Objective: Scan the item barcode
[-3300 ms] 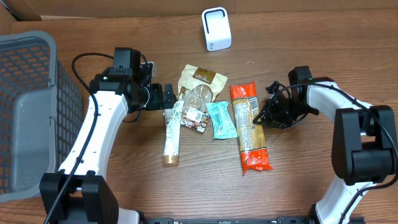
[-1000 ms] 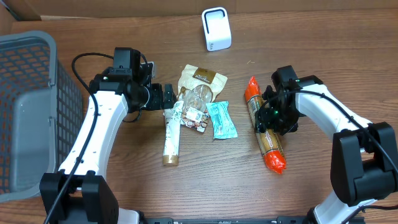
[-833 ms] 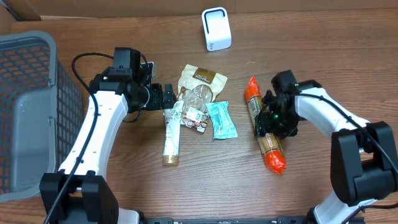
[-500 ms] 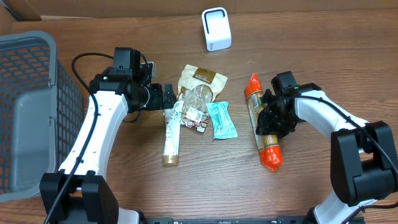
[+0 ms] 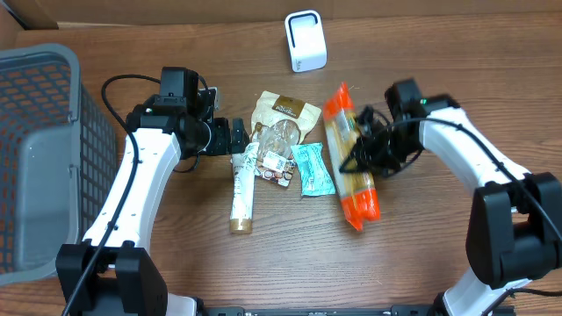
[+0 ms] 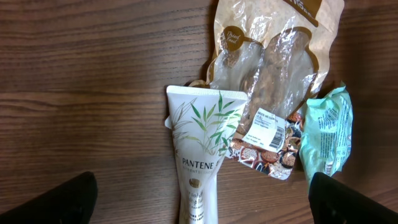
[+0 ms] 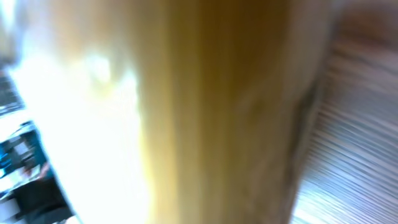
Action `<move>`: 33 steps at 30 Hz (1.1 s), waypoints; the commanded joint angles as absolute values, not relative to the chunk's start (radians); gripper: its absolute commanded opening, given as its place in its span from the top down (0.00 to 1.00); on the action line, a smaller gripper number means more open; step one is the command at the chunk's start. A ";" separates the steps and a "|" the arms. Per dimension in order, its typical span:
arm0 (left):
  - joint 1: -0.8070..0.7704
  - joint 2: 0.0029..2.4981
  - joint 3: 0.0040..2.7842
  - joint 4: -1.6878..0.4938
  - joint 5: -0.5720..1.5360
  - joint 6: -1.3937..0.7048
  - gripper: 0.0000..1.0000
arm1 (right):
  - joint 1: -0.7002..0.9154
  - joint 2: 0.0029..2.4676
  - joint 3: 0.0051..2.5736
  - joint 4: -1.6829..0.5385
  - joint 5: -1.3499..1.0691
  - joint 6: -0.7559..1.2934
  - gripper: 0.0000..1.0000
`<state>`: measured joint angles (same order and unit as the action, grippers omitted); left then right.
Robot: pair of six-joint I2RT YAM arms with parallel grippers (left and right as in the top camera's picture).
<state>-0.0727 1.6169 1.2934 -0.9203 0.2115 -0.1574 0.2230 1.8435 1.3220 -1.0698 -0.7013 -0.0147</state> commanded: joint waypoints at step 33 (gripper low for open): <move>-0.079 1.602 1.310 -0.919 0.206 -0.146 0.00 | 0.451 1.732 2.017 -1.071 -0.097 0.148 0.97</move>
<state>-0.0727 1.6169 1.2934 -0.9203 0.2115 -0.1574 0.4042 1.7042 1.9789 -1.1118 -0.4454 0.1455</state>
